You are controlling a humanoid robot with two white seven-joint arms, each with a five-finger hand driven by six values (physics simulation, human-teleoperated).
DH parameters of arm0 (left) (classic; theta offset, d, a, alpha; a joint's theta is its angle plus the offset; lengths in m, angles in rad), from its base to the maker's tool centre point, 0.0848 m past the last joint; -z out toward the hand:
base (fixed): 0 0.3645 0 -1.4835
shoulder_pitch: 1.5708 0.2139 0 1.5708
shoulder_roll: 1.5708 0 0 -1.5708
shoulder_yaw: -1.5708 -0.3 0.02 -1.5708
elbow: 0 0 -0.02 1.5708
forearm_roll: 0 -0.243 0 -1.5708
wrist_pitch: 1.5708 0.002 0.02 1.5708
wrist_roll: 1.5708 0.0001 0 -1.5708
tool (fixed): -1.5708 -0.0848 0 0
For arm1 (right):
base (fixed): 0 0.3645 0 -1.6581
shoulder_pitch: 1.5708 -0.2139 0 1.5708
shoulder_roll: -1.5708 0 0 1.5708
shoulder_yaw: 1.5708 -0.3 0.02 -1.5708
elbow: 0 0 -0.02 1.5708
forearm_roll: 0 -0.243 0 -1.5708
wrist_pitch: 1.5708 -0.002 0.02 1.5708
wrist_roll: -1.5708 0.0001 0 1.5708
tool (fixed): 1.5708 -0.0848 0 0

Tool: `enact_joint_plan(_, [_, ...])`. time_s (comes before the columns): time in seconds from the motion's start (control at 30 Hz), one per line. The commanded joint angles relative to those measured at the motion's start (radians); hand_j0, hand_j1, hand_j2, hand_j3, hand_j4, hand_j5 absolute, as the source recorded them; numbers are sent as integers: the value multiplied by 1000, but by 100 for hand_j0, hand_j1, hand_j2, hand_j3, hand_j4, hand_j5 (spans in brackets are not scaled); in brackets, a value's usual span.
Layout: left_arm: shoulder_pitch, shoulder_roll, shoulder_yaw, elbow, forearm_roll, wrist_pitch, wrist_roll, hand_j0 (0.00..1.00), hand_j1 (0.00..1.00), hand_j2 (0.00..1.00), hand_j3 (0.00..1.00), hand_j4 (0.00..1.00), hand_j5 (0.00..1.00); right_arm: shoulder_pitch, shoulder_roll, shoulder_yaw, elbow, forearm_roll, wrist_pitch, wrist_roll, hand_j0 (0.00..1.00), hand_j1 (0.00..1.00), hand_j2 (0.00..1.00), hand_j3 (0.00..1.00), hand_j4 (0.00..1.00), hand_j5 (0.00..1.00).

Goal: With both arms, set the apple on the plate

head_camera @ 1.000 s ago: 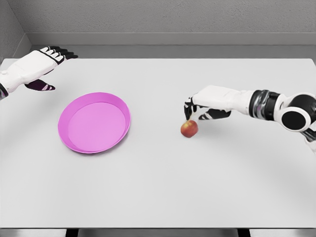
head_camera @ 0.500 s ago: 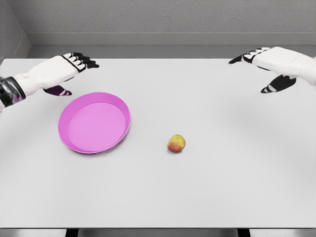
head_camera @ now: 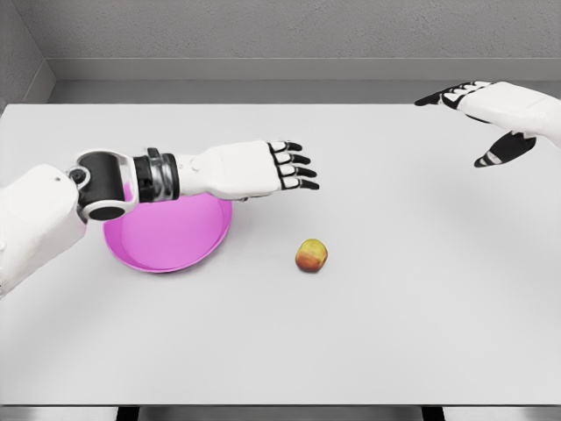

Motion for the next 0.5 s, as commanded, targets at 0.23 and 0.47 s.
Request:
enact_joint_plan(0.23, [-43, -34, -178, 17, 112, 1, -46, 100, 100, 100, 100, 100, 100, 2, 3, -18, 8, -2, 2, -1, 100, 100, 100, 100, 100, 100])
enact_joint_plan(0.47, [-87, -36, -262, 17, 182, 1, -83, 100, 100, 100, 100, 100, 100, 2, 3, -18, 8, -2, 2, -1, 100, 100, 100, 100, 100, 100])
